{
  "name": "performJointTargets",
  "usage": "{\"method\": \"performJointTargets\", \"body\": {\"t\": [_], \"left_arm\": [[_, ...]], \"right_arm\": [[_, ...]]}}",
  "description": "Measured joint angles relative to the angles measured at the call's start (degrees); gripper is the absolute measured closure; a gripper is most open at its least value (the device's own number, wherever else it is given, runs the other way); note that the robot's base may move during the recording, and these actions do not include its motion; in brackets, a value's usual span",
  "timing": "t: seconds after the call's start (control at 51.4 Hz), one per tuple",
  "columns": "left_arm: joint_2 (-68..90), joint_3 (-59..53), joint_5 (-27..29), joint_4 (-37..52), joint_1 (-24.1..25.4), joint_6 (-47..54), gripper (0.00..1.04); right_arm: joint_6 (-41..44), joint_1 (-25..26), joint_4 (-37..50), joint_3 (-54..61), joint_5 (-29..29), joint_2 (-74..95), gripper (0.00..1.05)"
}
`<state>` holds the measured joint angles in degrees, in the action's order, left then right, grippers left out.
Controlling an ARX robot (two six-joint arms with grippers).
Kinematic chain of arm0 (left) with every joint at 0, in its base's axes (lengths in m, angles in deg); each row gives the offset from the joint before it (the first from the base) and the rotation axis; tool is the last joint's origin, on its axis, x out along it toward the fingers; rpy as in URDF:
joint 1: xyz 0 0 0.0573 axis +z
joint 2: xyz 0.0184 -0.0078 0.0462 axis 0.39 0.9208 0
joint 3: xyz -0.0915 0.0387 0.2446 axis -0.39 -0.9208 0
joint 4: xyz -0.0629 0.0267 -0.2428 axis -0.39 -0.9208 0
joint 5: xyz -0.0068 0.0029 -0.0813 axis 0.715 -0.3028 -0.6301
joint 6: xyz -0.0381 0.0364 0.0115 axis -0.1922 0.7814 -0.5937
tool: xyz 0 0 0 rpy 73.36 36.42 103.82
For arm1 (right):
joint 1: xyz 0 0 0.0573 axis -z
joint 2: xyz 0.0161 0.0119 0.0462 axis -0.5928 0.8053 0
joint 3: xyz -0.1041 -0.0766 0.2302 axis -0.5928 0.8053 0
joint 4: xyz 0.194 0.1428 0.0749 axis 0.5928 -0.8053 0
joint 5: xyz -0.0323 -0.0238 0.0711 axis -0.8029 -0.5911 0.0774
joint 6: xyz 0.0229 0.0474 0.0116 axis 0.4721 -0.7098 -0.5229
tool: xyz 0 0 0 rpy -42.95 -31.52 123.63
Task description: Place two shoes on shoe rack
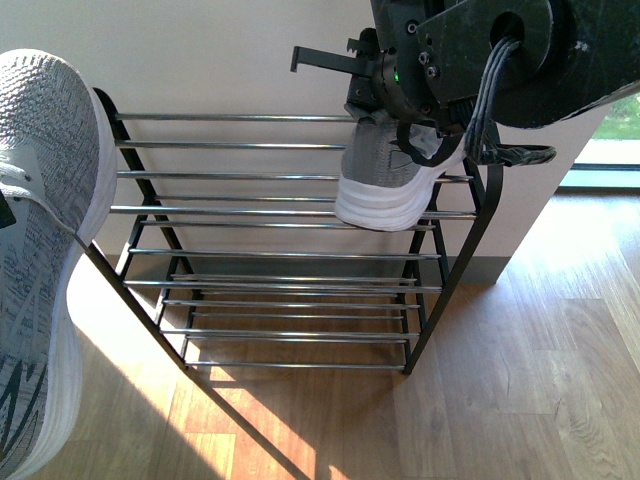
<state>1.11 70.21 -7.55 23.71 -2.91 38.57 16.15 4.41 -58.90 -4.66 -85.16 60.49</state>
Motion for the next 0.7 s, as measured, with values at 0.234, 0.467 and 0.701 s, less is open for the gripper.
{"method": "performJointTargets", "body": {"t": [0.234, 0.467, 0.701], "left_arm": [[0.0, 0.0, 0.0, -0.02, 0.0, 0.0, 1.03], [0.0, 0.0, 0.0, 0.0, 0.0, 0.0, 1.03], [0.0, 0.0, 0.0, 0.0, 0.0, 0.0, 1.03]], "right_arm": [[-1.9, -1.7, -0.04, -1.88, 1.31, -1.68, 0.95], [0.22, -0.9, 0.85, -2.49, 1.75, -1.66, 0.72], [2.45, 1.22, 3.41, -2.78, 2.05, -1.75, 0.24]]}}
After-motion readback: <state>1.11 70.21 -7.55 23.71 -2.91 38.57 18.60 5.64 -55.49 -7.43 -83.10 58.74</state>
